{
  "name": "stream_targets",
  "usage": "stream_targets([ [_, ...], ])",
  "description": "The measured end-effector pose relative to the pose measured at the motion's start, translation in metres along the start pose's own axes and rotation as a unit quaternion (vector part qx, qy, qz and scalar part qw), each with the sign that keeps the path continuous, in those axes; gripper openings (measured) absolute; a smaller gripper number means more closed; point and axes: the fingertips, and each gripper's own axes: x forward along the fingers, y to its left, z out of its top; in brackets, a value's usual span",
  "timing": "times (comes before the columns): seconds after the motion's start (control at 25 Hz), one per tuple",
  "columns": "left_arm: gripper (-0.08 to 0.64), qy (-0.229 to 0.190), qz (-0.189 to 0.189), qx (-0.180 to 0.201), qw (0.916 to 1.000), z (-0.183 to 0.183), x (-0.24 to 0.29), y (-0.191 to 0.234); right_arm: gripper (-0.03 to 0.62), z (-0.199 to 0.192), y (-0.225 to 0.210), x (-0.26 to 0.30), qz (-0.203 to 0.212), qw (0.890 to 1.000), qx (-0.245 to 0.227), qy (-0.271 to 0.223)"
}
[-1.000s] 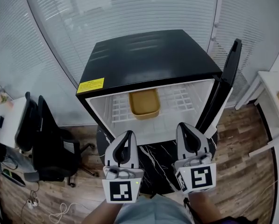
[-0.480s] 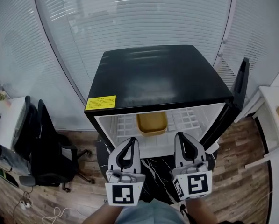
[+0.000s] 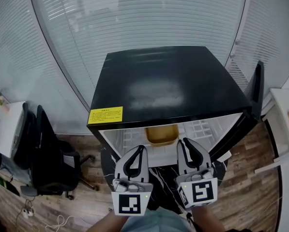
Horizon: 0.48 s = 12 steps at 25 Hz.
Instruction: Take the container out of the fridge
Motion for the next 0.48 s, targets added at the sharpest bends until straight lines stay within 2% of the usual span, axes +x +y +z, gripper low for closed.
stream_targets([
  [0.48, 0.014, 0.029, 0.004, 0.002, 0.9996, -0.023, 0.019, 0.005, 0.084, -0.02, -0.02, 0.035, -0.001, 0.999, 0.018, 0.028],
])
